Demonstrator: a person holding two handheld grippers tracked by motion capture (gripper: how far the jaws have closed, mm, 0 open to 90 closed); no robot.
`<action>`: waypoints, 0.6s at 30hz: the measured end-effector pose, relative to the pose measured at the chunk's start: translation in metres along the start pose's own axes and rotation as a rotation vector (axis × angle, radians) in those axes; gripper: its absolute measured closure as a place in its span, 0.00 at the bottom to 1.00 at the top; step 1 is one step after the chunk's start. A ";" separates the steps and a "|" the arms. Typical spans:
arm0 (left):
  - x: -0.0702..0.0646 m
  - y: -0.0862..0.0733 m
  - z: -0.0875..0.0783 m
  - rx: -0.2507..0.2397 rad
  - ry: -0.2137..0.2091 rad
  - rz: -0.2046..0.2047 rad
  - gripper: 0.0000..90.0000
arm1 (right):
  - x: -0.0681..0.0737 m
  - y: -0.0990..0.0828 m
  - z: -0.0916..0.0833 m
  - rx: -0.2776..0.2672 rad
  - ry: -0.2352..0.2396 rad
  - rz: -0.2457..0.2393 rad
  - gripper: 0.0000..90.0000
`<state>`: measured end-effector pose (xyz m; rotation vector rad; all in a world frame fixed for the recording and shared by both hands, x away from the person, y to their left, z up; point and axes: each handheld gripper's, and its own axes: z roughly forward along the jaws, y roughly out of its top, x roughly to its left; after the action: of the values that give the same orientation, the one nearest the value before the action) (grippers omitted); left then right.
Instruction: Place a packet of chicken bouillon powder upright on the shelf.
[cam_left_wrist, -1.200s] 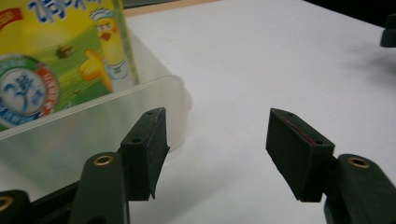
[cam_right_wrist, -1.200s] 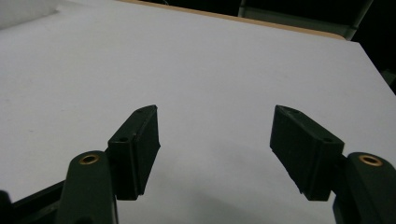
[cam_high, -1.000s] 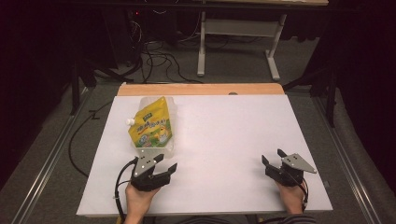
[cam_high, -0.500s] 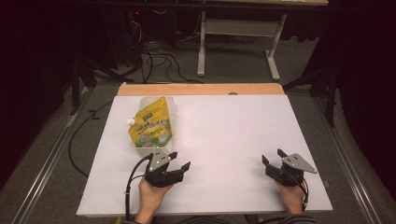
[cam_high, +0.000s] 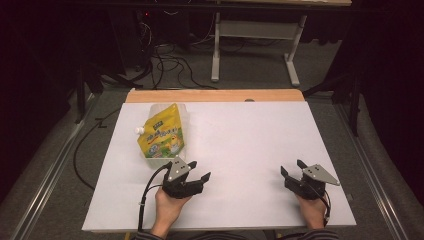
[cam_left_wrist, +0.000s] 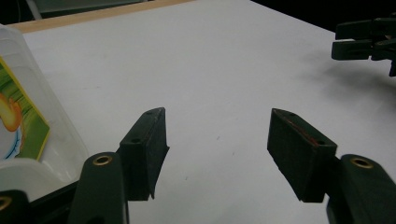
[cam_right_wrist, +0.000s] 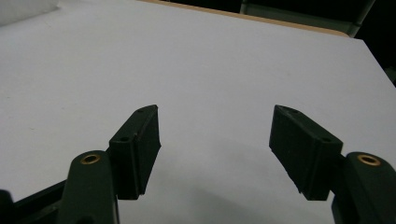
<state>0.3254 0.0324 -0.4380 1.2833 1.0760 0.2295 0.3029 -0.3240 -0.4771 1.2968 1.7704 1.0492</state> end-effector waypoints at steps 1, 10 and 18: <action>-0.001 0.000 0.001 0.000 -0.002 0.007 0.42 | 0.000 0.000 0.000 -0.003 0.001 -0.003 0.38; -0.004 -0.016 0.016 -0.002 -0.019 0.052 0.43 | 0.000 -0.001 -0.002 -0.021 0.006 -0.006 0.38; 0.000 -0.021 0.031 0.018 -0.005 0.040 0.43 | 0.000 -0.001 -0.002 -0.021 0.011 -0.007 0.38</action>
<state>0.3398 0.0049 -0.4584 1.3222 1.0510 0.2473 0.3011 -0.3245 -0.4770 1.2734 1.7661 1.0706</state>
